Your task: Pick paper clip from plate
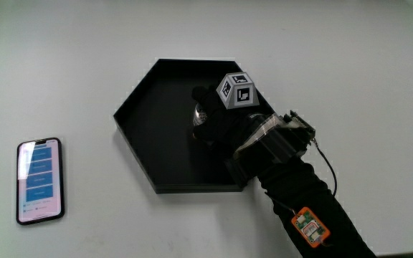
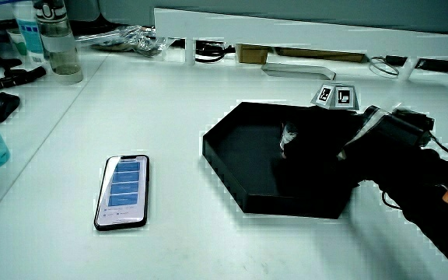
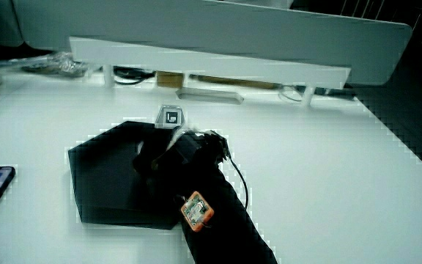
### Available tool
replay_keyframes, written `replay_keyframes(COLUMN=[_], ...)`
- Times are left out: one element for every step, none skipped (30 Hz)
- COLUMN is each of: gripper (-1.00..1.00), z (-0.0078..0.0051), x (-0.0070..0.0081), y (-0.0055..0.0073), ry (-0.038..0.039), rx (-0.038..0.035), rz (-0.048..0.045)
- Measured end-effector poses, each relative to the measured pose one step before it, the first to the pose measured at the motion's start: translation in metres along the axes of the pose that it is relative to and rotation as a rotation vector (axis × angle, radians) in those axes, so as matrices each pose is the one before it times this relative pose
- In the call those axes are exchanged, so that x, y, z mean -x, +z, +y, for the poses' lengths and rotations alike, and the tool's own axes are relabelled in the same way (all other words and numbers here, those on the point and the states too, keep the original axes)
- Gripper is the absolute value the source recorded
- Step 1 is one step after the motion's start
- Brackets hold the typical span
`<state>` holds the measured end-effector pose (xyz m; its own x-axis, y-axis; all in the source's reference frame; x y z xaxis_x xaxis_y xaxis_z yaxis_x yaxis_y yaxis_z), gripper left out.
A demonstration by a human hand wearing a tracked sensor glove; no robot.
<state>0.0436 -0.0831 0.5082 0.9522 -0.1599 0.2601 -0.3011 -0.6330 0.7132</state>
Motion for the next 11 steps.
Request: replay_keyframes(gripper=[1.0,1.0,1.0,1.0,1.0,1.0,1.0,1.0,1.0,1.0,1.0], z=[-0.00109,-0.00184,-0.0013,0.00022,-0.00328,0.00045,-0.00008,-0.00386,-0.00078,-0.00285,0.00166], x=[-0.00113,-0.00106,-0.00228,-0.00401,-0.00295,-0.00519,-0.00465,-0.00249,-0.00401,-0.00258,-0.00608], y=[0.00325,0.00314,0.00288,0.00175,0.00399,0.00101,0.0007,0.0034,0.00096,0.00338,0.00005], ry=[0.00238,0.00483,-0.00189,0.00088,-0.00479,-0.00929,-0.01591,-0.00099,-0.00278,0.00782,0.00523], rx=[-0.00474,0.00299,-0.01087,0.00643,-0.01885,0.01394,0.00991,-0.01925,-0.0051,-0.01386,0.0136], rz=[0.00256,0.00093,0.00271,0.00921,-0.00138,0.00659,-0.00067,0.01014,0.01141,0.00314,0.00898])
